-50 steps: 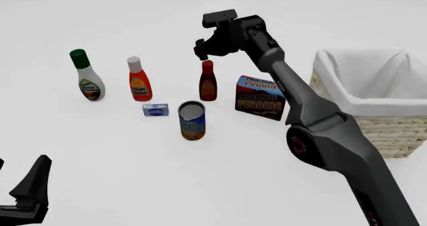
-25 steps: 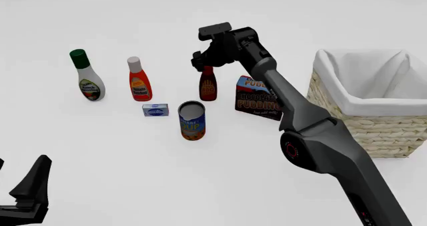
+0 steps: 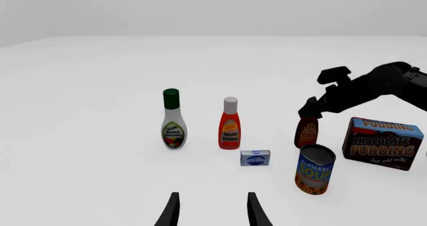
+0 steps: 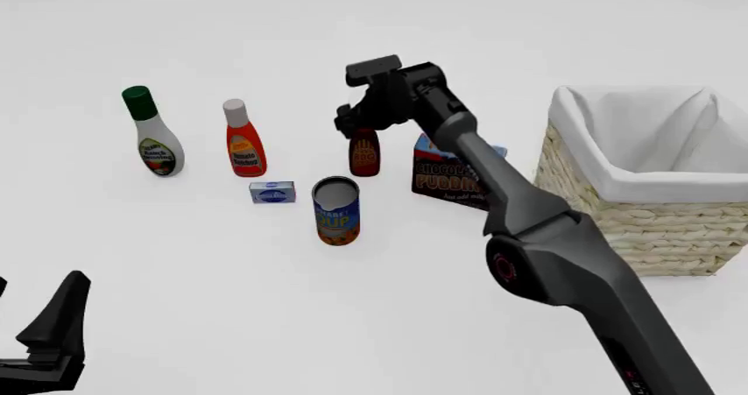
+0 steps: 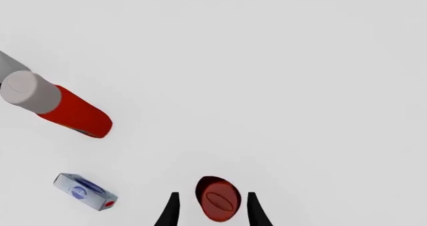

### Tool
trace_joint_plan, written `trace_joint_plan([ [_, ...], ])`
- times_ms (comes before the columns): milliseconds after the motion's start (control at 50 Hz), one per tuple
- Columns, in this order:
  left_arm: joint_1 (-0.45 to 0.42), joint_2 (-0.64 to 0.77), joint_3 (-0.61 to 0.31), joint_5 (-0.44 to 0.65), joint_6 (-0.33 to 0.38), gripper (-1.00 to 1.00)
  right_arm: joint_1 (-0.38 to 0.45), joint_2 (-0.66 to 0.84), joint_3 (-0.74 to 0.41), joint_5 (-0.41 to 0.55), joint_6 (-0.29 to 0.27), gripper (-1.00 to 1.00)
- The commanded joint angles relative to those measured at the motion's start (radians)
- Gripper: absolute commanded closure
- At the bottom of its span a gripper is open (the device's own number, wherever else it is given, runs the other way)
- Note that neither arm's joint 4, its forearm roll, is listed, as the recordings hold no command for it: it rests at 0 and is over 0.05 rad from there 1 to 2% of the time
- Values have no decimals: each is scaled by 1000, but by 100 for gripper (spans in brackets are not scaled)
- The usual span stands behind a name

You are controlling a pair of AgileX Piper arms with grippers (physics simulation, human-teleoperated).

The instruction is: Pick the bbq sauce and place it in the basket.

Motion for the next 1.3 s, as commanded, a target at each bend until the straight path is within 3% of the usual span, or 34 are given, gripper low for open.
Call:
trace_joint_plan([
  [20,0,0,0,0,0,-100,3,18,0,-3,0,-100],
  [240,0,0,0,0,0,-100,-3,28,0,-9,-10,-100],
  [260,0,0,0,0,0,-100,-4,27,2,-11,-12,100],
  [740,0,0,0,0,0,-100,5,10,0,-9,-26,100],
  [1300,0,0,0,0,0,-100,16,-128,2,24,-84,100],
])
